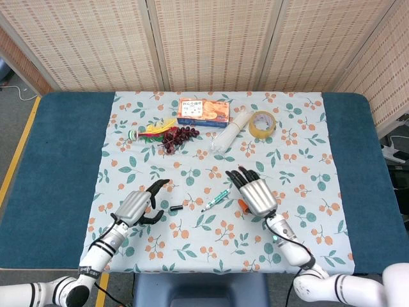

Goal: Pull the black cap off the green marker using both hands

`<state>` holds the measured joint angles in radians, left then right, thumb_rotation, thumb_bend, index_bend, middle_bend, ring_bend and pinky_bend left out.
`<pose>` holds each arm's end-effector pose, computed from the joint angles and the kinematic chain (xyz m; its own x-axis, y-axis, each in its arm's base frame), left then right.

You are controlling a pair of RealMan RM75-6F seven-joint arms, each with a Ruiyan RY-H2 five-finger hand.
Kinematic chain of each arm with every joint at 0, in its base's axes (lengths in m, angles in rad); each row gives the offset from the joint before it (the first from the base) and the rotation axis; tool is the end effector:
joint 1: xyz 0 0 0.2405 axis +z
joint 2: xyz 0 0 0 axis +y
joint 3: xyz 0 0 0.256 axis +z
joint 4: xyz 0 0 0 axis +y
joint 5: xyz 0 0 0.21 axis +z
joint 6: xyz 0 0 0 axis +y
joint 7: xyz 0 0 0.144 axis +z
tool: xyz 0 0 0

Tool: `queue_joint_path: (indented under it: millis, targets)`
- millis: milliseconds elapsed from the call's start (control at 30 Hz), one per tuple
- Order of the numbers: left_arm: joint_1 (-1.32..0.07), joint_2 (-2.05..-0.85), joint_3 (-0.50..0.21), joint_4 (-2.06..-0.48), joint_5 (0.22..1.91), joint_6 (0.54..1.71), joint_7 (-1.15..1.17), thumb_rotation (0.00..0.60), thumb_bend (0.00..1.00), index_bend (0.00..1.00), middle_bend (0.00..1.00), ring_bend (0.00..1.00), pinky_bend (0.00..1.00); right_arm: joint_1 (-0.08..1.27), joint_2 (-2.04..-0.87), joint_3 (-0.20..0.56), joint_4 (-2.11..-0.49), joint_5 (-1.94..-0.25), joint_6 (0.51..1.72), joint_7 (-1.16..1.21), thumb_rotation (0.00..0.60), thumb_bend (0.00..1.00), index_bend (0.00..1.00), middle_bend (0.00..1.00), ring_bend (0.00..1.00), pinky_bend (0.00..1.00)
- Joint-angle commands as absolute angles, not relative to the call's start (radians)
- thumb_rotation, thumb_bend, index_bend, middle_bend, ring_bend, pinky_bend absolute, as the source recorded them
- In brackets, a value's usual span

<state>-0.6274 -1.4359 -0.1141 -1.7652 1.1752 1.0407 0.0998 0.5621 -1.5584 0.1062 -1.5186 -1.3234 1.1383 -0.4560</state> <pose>-0.1428 0.2846 0.0046 0.1201 0.4141 0.9023 0.9560 -0.2933 0.0073 -0.1759 -0.2934 -0.0091 0.5332 -0.1199 0.8375 -0.7983 -0.3988 0.4512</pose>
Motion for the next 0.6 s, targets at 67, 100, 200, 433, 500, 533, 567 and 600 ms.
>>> queue_joint_path:
  millis: [67, 100, 200, 433, 500, 533, 567, 600]
  targets:
    - [-0.455, -1.227, 0.034, -1.798, 1.534, 1.294, 0.043, 0.6, 0.43, 0.0, 0.0, 0.02, 0.36, 0.359, -1.259, 0.025, -1.789, -1.34, 1.388, -0.568, 0.6, 0.22, 0.0, 0.0, 0.0, 0.0]
    - [-0.422, -1.213, 0.056, -1.777, 1.564, 1.34, 0.048, 0.6, 0.43, 0.0, 0.0, 0.0, 0.29, 0.322, -1.235, 0.007, -1.793, -1.367, 1.442, -0.558, 0.6, 0.22, 0.0, 0.0, 0.0, 0.0]
    - [-0.301, -1.232, 0.103, -1.651, 1.644, 1.524, 0.074, 0.6, 0.43, 0.0, 0.0, 0.0, 0.16, 0.202, -1.189, -0.044, -1.765, -1.458, 1.617, -0.503, 0.6, 0.21, 0.0, 0.0, 0.0, 0.0]
    - [-0.146, -1.348, 0.124, -1.366, 1.681, 1.713, 0.055, 0.6, 0.43, 0.0, 0.0, 0.0, 0.08, 0.072, -1.179, -0.089, -1.659, -1.493, 1.717, -0.342, 0.6, 0.2, 0.0, 0.0, 0.0, 0.0]
    - [-0.151, -1.337, 0.126, -1.355, 1.674, 1.682, 0.025, 0.6, 0.43, 0.0, 0.0, 0.0, 0.08, 0.074, -1.172, -0.079, -1.657, -1.496, 1.703, -0.324, 0.6, 0.2, 0.0, 0.0, 0.0, 0.0]
    - [-0.151, -1.336, 0.125, -1.355, 1.673, 1.679, 0.022, 0.6, 0.43, 0.0, 0.0, 0.0, 0.08, 0.073, -1.172, -0.078, -1.656, -1.496, 1.702, -0.323, 0.6, 0.2, 0.0, 0.0, 0.0, 0.0]
    - [-0.151, -1.335, 0.124, -1.355, 1.67, 1.675, 0.02, 0.6, 0.43, 0.0, 0.0, 0.0, 0.08, 0.072, -1.172, -0.077, -1.655, -1.496, 1.701, -0.323, 0.6, 0.2, 0.0, 0.0, 0.0, 0.0]
    - [-0.151, -1.333, 0.123, -1.356, 1.667, 1.671, 0.019, 0.6, 0.43, 0.0, 0.0, 0.0, 0.08, 0.072, -1.172, -0.076, -1.655, -1.495, 1.7, -0.324, 0.6, 0.2, 0.0, 0.0, 0.0, 0.0]
